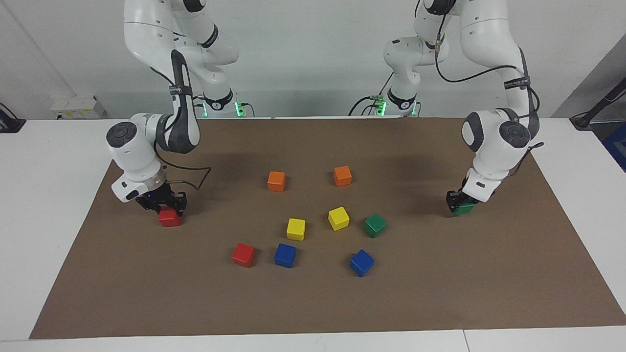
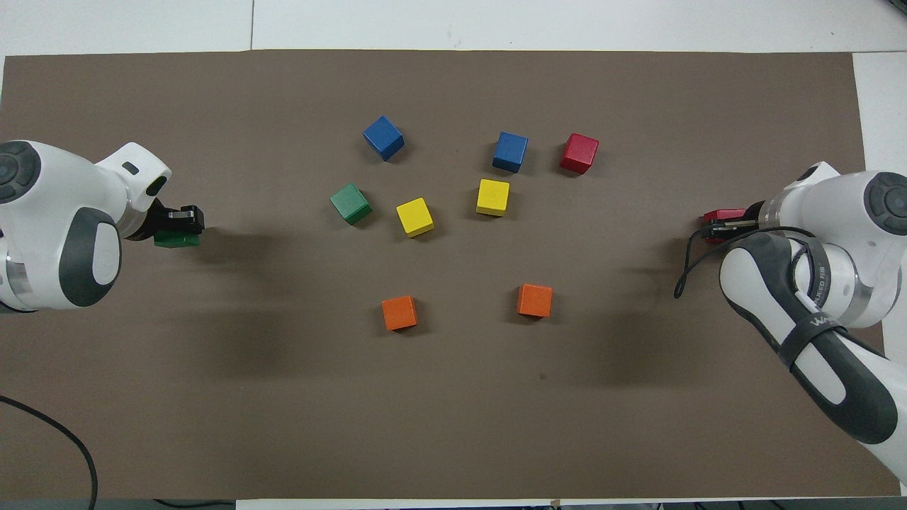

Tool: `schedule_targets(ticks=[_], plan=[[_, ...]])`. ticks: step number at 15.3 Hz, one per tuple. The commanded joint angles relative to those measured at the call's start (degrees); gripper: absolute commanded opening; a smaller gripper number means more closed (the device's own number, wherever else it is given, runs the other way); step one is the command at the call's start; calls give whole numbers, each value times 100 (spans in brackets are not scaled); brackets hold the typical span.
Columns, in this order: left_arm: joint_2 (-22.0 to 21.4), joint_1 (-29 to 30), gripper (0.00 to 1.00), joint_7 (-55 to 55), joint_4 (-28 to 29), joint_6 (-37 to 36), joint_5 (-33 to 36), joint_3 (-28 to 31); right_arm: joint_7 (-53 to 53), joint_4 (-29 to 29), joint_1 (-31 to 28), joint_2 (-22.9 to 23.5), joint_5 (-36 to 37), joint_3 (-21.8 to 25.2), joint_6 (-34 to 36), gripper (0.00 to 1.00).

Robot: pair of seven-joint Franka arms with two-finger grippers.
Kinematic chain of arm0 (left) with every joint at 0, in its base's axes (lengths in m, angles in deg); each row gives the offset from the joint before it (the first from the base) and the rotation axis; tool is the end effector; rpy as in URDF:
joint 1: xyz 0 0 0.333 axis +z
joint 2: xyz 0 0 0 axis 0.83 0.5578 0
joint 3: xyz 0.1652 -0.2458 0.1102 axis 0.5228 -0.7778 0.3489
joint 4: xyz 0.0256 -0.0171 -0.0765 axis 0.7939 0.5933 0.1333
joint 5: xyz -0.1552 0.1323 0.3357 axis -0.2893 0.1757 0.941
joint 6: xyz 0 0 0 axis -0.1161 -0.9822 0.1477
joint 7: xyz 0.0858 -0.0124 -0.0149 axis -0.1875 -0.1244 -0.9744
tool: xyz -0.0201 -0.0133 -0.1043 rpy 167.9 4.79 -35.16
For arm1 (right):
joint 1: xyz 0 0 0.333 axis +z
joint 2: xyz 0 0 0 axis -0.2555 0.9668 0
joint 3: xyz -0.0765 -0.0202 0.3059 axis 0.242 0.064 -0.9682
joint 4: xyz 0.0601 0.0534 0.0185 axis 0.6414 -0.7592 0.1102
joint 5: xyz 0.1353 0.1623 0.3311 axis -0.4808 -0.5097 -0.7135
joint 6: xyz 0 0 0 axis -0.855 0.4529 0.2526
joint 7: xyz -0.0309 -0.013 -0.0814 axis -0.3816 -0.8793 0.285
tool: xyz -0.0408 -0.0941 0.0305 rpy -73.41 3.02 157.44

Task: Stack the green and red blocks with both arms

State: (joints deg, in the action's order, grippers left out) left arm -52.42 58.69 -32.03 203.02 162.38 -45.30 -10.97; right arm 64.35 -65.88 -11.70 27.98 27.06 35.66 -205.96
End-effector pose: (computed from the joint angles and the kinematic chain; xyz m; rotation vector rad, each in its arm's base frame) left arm 0.6027 -0.0002 0.3084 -3.1088 -0.0597 -0.0593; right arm 0.5710 -0.0633 0.3014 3.1257 -0.0333 0.1346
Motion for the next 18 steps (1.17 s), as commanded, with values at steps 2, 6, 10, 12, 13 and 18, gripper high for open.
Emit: schedule_targets(ticks=[2, 6, 10, 12, 13, 18], plan=[[85, 83, 0, 81, -11, 166, 89, -54, -86, 177, 14, -12, 13, -23, 68, 100], [77, 100, 100, 81, 86, 307, 89, -54, 895, 1809, 514, 365, 109, -15, 1612, 100], [85, 154, 100, 29, -492, -278, 72, -54, 2143, 3172, 1051, 1093, 171, -23, 2160, 100], [312, -100, 100, -582, -1499, -1322, -77, -72, 2846, 3910, 1305, 1673, 136, -41, 2362, 100], [523, -380, 100, -1344, -2192, -1780, -234, -63, 3137, 4157, 1385, 1902, 136, -41, 2424, 100], [1087, -1488, 100, -3659, -3288, -2268, -324, -45, 4036, 5276, 1597, 2756, 127, -50, 2627, 100]])
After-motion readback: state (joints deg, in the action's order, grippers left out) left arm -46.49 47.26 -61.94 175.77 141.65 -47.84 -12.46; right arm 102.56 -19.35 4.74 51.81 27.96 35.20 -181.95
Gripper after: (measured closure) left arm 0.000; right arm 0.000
